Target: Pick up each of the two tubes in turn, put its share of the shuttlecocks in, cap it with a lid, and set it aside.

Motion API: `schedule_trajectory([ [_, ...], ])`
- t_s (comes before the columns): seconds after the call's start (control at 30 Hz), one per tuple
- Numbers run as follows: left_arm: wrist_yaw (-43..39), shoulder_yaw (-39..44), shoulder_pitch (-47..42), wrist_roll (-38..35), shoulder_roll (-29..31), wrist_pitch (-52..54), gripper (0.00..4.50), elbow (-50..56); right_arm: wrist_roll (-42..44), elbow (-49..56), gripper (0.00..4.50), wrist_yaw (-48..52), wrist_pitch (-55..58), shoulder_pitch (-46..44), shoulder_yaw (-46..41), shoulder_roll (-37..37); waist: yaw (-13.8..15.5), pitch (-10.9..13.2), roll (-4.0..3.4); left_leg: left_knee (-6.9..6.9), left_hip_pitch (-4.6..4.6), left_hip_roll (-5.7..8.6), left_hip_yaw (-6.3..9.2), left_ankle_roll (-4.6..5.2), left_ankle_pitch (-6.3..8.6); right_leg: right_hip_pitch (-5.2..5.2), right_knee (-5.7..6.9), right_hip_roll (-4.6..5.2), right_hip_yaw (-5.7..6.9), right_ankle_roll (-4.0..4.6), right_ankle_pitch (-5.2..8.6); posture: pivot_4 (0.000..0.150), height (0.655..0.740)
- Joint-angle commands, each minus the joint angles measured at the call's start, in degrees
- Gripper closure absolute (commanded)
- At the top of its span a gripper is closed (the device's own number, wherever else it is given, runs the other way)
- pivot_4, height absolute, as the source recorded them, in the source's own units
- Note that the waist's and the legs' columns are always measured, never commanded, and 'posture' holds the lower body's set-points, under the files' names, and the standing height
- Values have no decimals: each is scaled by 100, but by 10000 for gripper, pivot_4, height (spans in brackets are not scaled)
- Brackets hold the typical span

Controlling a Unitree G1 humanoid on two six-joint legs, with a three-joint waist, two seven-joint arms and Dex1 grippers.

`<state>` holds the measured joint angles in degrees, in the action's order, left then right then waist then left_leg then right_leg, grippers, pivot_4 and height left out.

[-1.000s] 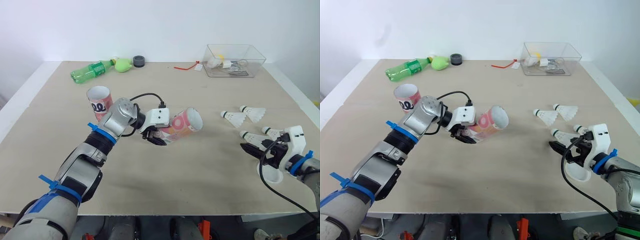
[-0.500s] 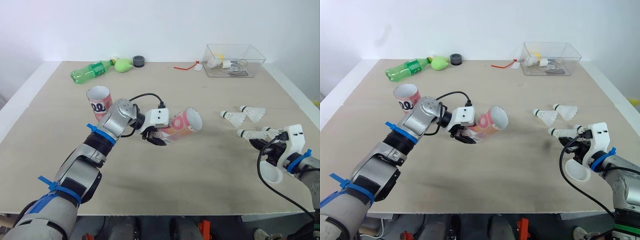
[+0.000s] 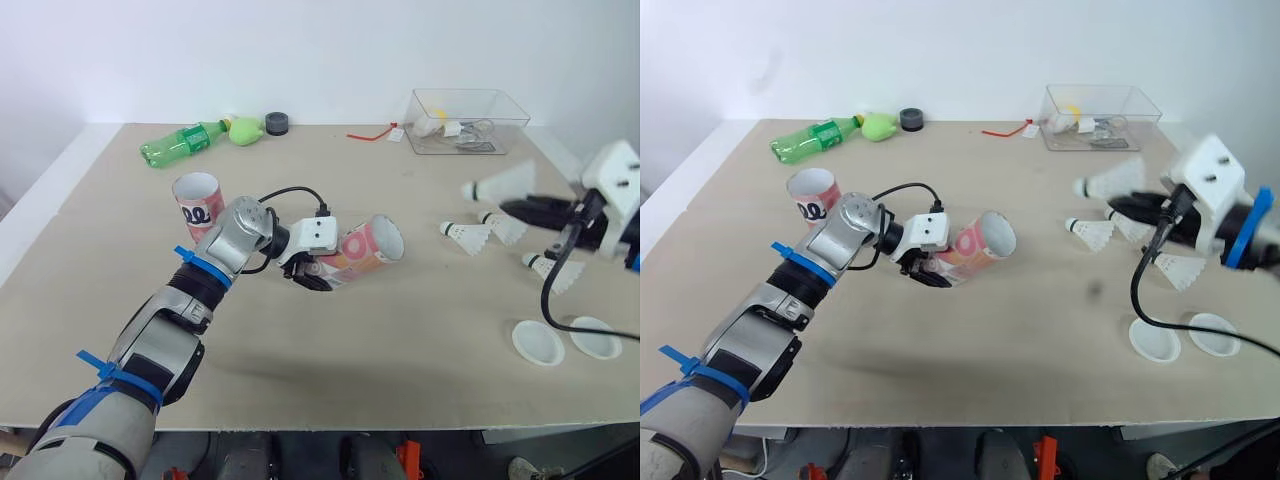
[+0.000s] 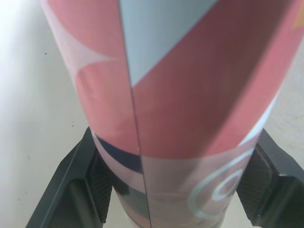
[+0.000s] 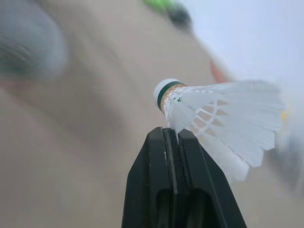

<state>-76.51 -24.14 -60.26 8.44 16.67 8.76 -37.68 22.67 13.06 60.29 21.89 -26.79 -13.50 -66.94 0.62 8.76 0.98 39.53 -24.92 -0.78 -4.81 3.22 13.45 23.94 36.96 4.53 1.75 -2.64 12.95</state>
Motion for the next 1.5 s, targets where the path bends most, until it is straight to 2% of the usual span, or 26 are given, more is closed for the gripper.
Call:
schedule_trajectory([
  [0.03,-20,-221,201,133,-102,71,15054,-307,-324,193,44668,729,-977,-376,602,-100,5,1,4,2,0,1,3,0,0,-3,0,2,4,0,1,1500,7400],
  [0.2,19,-123,188,104,-191,108,15054,-370,-258,247,44668,1120,-1194,-674,1004,95,12,2,5,7,-8,14,-7,1,1,0,-1,25,3,24,-23,1500,7400],
  [0.63,53,-122,243,148,-252,133,15054,-244,-1054,-754,44668,1468,-2335,-1173,1728,738,42,3,8,22,-10,17,-10,4,0,0,1,47,29,34,-34,1500,7400],
  [0.8,63,-125,246,156,-242,147,15054,-220,-1112,-983,44668,1608,-2407,-1385,1956,1029,55,3,8,22,-11,18,-10,4,0,-1,1,48,30,33,-35,1500,7400],
  [0.9,63,-124,249,158,-230,165,15054,-202,-1034,-1029,37369,1697,-2318,-1449,1969,1140,59,3,9,22,-11,19,-10,4,0,-1,1,50,31,34,-35,1500,7400],
  [1.17,58,-129,284,185,-175,152,15054,-194,-513,-792,4865,1636,-1629,-1592,1624,1227,59,3,9,21,-11,19,-8,4,1,-1,1,55,37,40,-35,1500,7400],
  [1.2,63,-131,277,191,-173,141,15054,-214,-360,-758,2332,1590,-1477,-1578,1480,1216,59,3,9,21,-11,19,-9,5,2,-1,1,56,38,40,-35,1500,7400],
  [1.5,67,-144,221,205,-208,47,15054,-338,192,-537,2332,1218,-438,-1422,853,1053,61,3,9,21,-11,18,-8,5,2,0,2,71,41,43,-37,1500,7400],
])
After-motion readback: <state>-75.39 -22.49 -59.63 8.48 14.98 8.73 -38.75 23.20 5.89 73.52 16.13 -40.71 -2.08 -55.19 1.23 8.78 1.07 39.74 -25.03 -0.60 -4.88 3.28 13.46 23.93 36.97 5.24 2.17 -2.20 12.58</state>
